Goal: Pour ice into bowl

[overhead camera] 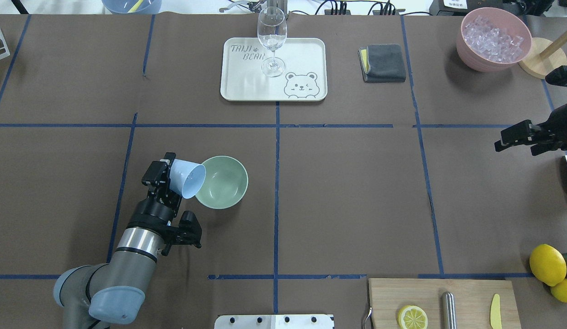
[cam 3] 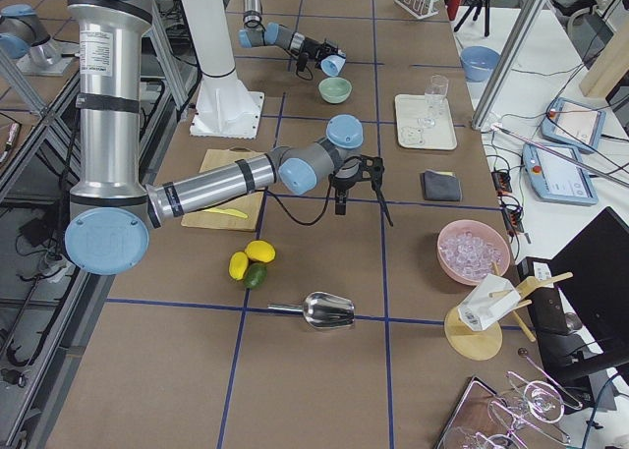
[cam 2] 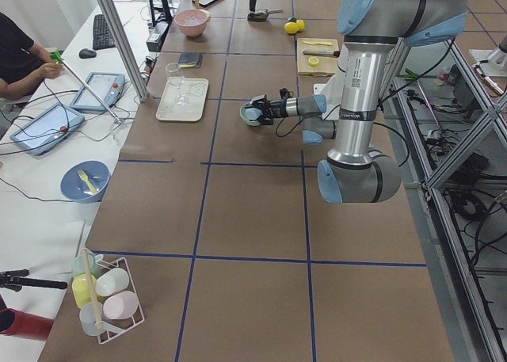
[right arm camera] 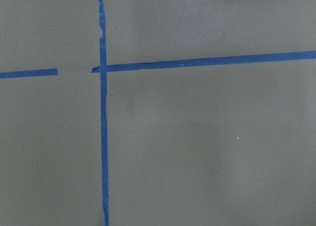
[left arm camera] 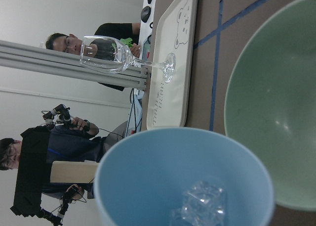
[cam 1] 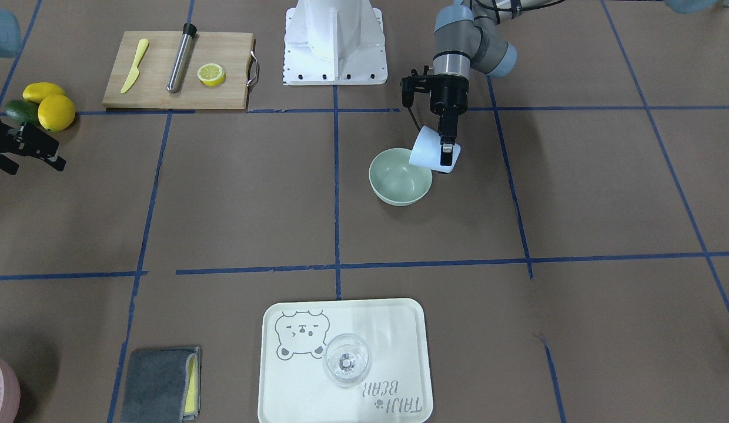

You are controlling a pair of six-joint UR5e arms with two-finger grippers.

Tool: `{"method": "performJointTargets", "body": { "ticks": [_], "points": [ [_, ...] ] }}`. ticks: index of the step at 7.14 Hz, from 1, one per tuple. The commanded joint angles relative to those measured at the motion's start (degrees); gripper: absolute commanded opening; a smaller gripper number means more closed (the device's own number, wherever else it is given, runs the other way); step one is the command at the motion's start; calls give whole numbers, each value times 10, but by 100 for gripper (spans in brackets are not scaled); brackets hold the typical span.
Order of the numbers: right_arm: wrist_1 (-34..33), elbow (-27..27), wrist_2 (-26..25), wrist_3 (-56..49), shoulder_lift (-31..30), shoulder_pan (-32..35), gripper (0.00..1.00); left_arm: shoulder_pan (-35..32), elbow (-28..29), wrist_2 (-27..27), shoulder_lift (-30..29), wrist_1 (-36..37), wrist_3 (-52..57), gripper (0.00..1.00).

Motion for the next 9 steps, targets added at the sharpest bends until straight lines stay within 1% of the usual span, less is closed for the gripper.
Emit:
{"method": "performJointTargets", "body": {
  "ticks": [1,2,3,5,7,8,9],
  "points": [
    [0,1,1,2,0,0,100,1,1,26,-13,7,133,0],
    [0,0,1,8,0,0,100,0,2,51,-19,7,182,0],
    [-1,-4,1,8,0,0,100,-1,6,52,-16,7,188,0],
    [-1,-6,1,7,0,0,100,1,15,86,-19,9,231,0],
    [-1,-7,1,7,0,0,100,2,15,90,-20,9,233,0],
    [-1,-8,1,7,0,0,100,0,5,89,-21,-1,228,0],
    [-1,-11,0,5,0,0,100,-3,0,89,-21,-42,195,0]
  ]
}}
